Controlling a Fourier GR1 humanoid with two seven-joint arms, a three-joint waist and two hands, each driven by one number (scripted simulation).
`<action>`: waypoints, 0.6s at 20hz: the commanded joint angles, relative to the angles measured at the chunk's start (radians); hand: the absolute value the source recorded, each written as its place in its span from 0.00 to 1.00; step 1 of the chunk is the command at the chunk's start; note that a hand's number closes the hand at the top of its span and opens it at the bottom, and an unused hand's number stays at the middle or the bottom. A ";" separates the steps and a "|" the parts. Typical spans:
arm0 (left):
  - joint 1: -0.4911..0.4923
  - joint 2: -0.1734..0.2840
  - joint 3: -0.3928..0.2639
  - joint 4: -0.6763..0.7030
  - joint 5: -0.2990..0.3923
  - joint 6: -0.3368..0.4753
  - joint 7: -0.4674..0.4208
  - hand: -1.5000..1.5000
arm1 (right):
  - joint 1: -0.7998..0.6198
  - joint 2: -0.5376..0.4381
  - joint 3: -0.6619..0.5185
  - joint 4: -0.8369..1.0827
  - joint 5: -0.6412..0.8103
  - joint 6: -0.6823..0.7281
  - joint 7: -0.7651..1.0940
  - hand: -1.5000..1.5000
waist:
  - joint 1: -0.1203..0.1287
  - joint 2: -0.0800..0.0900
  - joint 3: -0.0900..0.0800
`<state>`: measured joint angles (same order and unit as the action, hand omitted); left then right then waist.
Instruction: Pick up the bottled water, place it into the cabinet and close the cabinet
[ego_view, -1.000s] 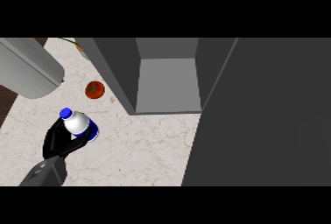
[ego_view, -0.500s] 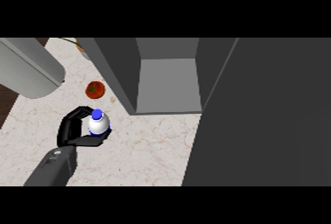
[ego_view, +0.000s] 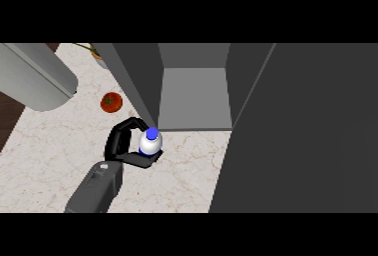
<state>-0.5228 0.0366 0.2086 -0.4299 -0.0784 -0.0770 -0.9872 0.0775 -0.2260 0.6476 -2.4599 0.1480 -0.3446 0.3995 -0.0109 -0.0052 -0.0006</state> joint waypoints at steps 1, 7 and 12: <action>-0.016 -0.035 -0.095 -0.059 0.106 -0.011 0.045 1.00 | 0.039 -0.037 0.013 -0.110 0.075 0.003 0.039 0.00 | -0.002 -0.005 0.001; -0.040 -0.035 -0.191 -0.153 0.265 -0.022 0.193 1.00 | 0.036 -0.031 0.025 -0.042 0.054 -0.008 -0.049 0.00 | -0.011 -0.006 0.001; -0.062 -0.034 -0.264 -0.253 0.324 0.049 0.309 1.00 | 0.006 -0.037 -0.012 -0.033 0.030 -0.018 -0.021 0.00 | -0.006 -0.006 0.001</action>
<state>-0.4812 0.0512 0.0193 -0.5774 0.1879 -0.0445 -0.7484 0.0735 -0.2507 0.6412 -2.4507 0.1379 -0.3627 0.3694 -0.0044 -0.0058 0.0010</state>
